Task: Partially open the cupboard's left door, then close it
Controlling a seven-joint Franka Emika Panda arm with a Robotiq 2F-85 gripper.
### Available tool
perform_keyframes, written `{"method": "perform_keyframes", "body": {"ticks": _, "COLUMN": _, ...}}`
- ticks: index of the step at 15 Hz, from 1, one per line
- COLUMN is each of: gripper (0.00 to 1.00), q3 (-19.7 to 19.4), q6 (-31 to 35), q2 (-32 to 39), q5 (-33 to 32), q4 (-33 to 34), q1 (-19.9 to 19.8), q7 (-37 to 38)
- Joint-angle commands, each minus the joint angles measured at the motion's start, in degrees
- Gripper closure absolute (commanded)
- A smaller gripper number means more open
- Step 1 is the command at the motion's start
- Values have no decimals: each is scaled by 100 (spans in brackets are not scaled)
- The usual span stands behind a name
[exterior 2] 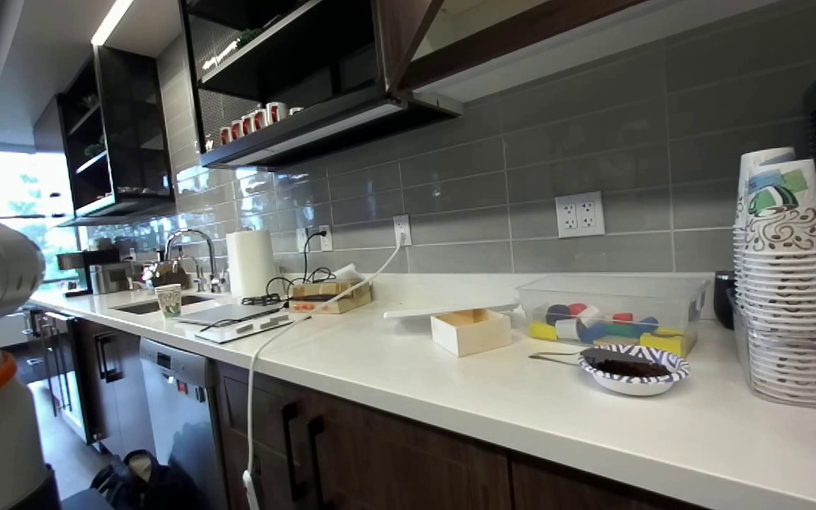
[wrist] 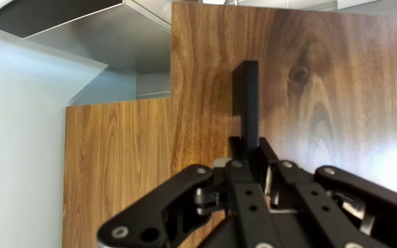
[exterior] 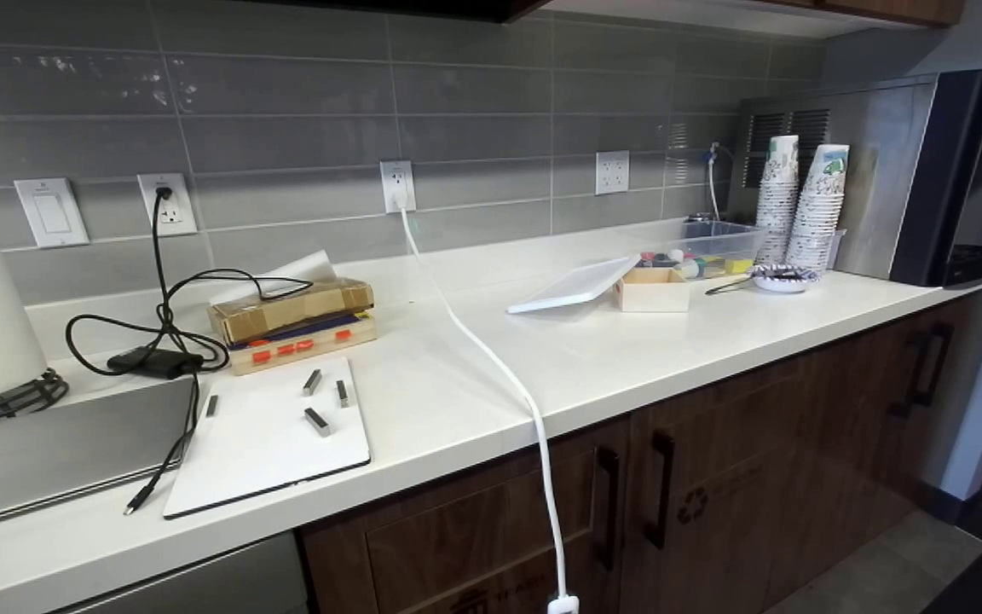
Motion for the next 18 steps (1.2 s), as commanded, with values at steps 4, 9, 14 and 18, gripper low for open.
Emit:
{"method": "perform_keyframes", "body": {"ticks": 4, "gripper": 97, "q3": -55, "q6": 23, "q2": -194, "q5": -335, "q4": -158, "q1": 259, "q7": 323}}
{"method": "perform_keyframes", "body": {"ticks": 9, "gripper": 97, "q3": -143, "q6": -1, "q2": 70, "q5": -336, "q4": 128, "q1": 331, "q7": 348}}
{"method": "perform_keyframes", "body": {"ticks": 14, "gripper": 97, "q3": -310, "q6": -47, "q2": 600, "q5": -250, "q4": 680, "q1": 510, "q7": 346}}
{"method": "perform_keyframes", "body": {"ticks": 18, "gripper": 97, "q3": -472, "q6": -39, "q2": 1157, "q5": -176, "q4": 1215, "q1": 735, "q7": 252}}
